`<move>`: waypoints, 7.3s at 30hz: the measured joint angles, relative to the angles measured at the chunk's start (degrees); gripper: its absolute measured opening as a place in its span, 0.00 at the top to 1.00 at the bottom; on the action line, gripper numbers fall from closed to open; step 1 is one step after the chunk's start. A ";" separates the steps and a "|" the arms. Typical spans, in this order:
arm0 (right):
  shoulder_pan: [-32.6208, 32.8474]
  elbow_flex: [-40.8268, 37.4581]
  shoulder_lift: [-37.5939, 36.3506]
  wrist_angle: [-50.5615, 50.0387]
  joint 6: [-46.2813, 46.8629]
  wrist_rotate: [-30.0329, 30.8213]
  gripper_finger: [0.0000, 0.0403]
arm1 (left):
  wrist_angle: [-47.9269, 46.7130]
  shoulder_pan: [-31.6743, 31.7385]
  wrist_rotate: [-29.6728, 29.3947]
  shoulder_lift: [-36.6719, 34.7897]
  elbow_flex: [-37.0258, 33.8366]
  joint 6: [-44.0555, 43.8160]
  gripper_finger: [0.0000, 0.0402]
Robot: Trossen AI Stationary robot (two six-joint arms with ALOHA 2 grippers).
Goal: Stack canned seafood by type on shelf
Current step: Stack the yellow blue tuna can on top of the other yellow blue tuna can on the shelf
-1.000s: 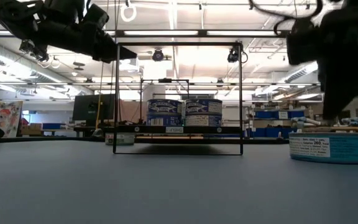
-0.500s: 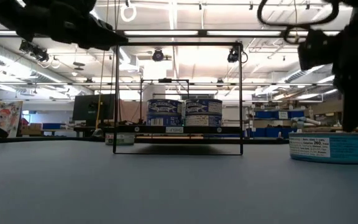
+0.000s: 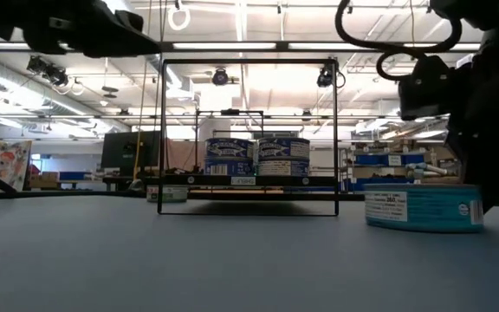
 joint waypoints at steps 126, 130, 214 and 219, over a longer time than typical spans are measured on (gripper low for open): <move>9.01 22.53 13.38 25.80 -57.98 31.57 0.42 | -5.43 -22.47 -10.23 46.30 26.23 -3.20 1.00; 9.03 23.22 14.99 25.41 -63.77 36.12 0.38 | -4.86 -21.07 -8.63 44.04 26.23 -5.04 1.00; 7.81 28.28 22.14 23.93 -54.67 41.68 0.38 | -13.12 -22.80 -21.83 47.87 26.16 -56.56 0.30; 7.79 28.28 22.14 23.93 -54.67 41.68 0.38 | -13.20 -22.42 -21.43 47.87 26.16 -58.58 0.30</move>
